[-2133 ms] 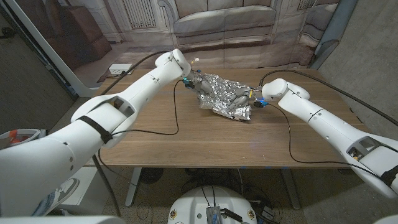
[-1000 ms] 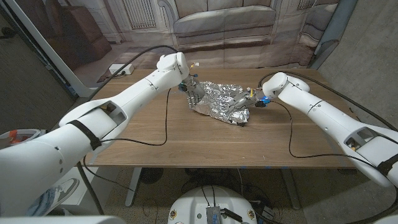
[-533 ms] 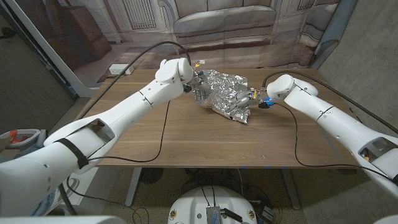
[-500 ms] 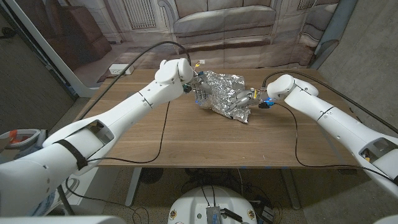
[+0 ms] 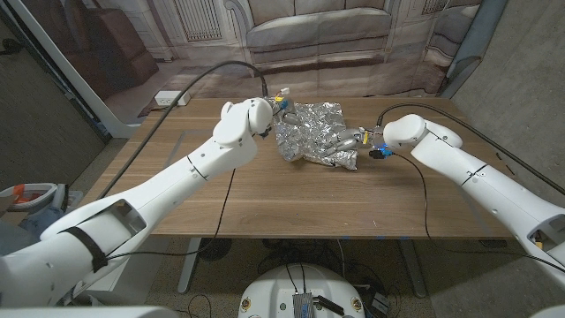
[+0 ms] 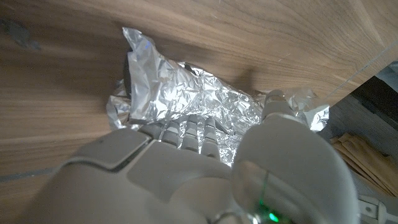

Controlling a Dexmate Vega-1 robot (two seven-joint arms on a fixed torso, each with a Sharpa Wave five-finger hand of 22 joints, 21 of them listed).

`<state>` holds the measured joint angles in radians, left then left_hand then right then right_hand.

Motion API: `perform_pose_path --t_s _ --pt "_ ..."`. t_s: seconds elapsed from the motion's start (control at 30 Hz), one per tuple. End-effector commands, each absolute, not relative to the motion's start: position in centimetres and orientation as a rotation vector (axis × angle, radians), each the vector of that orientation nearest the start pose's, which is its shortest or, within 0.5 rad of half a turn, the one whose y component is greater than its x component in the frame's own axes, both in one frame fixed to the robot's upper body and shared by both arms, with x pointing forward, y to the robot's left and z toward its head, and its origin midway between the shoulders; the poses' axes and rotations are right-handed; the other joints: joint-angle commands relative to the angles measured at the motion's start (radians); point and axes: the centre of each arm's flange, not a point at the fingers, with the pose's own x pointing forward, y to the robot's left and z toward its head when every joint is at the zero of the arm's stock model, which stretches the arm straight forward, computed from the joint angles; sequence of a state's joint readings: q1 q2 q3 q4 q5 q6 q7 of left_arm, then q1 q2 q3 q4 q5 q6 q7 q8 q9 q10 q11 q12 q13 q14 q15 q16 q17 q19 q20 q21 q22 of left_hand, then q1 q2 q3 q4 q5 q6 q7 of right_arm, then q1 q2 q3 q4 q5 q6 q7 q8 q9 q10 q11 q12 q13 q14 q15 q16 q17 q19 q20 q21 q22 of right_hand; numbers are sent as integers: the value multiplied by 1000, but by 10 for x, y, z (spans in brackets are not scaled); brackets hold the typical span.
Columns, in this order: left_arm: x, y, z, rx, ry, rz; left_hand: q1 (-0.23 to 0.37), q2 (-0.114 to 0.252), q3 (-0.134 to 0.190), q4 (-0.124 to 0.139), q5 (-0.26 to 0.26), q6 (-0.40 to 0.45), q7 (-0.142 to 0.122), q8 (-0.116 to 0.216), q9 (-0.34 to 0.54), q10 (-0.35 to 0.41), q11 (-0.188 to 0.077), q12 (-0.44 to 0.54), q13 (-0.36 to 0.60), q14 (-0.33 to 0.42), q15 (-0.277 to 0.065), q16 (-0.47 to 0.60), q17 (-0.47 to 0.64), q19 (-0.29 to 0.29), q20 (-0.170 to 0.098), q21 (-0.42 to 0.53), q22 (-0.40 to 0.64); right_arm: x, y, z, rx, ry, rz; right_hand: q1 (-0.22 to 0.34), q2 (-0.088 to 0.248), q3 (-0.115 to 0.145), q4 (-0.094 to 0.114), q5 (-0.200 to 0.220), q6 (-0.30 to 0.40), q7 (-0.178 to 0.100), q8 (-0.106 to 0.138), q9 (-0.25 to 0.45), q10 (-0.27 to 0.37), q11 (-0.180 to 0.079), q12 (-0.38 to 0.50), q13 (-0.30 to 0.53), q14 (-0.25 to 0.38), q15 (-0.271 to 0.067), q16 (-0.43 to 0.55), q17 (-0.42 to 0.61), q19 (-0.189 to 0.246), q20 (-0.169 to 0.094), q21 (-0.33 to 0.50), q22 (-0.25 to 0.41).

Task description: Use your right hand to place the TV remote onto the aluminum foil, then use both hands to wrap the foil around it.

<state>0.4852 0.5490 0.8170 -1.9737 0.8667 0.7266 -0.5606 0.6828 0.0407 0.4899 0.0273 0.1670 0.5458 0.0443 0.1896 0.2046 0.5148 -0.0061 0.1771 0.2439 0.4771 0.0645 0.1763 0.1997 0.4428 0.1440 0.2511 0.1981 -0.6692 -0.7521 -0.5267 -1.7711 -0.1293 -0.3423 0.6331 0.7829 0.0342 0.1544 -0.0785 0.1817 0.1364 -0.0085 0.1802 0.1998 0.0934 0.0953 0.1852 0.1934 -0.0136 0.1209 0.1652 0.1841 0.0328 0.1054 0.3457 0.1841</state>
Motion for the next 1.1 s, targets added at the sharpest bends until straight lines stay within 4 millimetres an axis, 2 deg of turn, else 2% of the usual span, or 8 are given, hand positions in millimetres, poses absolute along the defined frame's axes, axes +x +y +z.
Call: perform_pose_path --t_s 0.03,0.53,0.6,0.67,0.73,0.83,1.0,1.1 --pt "540 95 99 1516 -531 150 4 -13 0 -8 7 -16 0 3 2 -14 -7 4 0 -19 -5 0 -1 -20 -2 -9 2 581 -217 18 -1054 -379 431 -13 -1 -7 -3 8 -8 0 -4 3 -11 5 3 2 -9 1 9 3 -12 7 -8 3" --pt "543 117 93 1220 -584 82 0 -22 -10 -17 8 -75 -15 1 1 -71 -17 8 -9 -89 -31 1 -7 -131 -43 -47 -3 559 -239 9 -831 -601 271 -51 -19 -25 4 18 24 -2 19 1 42 -2 32 2 24 -13 26 3 12 -9 -7 3" --pt "545 117 92 1164 -588 60 0 -23 -11 -17 8 -78 -14 1 1 -71 -16 9 -10 -89 -35 2 -7 -135 -48 -48 -3 557 -246 8 -800 -631 257 -59 -18 -28 7 19 31 -1 22 1 50 1 36 1 31 -16 28 4 17 -22 -7 3" --pt "550 118 91 1104 -577 39 -4 -23 -15 -18 9 -80 -10 7 1 -64 -14 19 -13 -72 -44 14 -9 -78 -84 -21 -3 556 -253 7 -760 -665 247 -69 -19 -31 10 20 47 1 28 0 63 3 41 1 46 -20 32 3 36 -45 -2 3" --pt "559 119 86 1021 -580 19 -12 -30 -24 -18 9 -70 -4 14 0 -39 -20 30 -17 -31 -64 28 -10 -32 -105 -1 -3 556 -259 5 -707 -711 240 -74 -16 -31 8 23 56 1 28 -1 75 3 45 0 71 -35 34 1 76 -91 6 1" --pt "573 120 79 880 -568 -73 -35 -39 -40 -9 7 -70 3 15 -1 -13 -10 37 -21 -1 -67 35 -9 -3 -111 10 -2 559 -268 2 -632 -773 234 -78 -15 -31 4 23 79 12 33 -2 119 8 59 -2 124 -68 43 -1 139 -136 20 -1" --pt "582 121 74 748 -556 -197 -122 -43 -86 40 7 -163 39 -7 -3 -66 30 16 -28 -57 -40 12 -6 -52 -92 -8 -4 565 -283 0 -489 -830 248 -107 -3 -36 17 19 109 23 39 -3 166 12 73 -3 165 -65 49 1 175 -136 25 -2" --pt "583 126 74 727 -564 -215 -153 -49 -105 54 10 -224 47 -13 -5 -110 39 7 -32 -97 -28 5 -6 -96 -96 -25 -5 566 -289 1 -430 -841 245 -141 17 -39 38 13 124 29 41 -2 180 19 76 -3 174 -58 48 4 180 -131 23 -1"
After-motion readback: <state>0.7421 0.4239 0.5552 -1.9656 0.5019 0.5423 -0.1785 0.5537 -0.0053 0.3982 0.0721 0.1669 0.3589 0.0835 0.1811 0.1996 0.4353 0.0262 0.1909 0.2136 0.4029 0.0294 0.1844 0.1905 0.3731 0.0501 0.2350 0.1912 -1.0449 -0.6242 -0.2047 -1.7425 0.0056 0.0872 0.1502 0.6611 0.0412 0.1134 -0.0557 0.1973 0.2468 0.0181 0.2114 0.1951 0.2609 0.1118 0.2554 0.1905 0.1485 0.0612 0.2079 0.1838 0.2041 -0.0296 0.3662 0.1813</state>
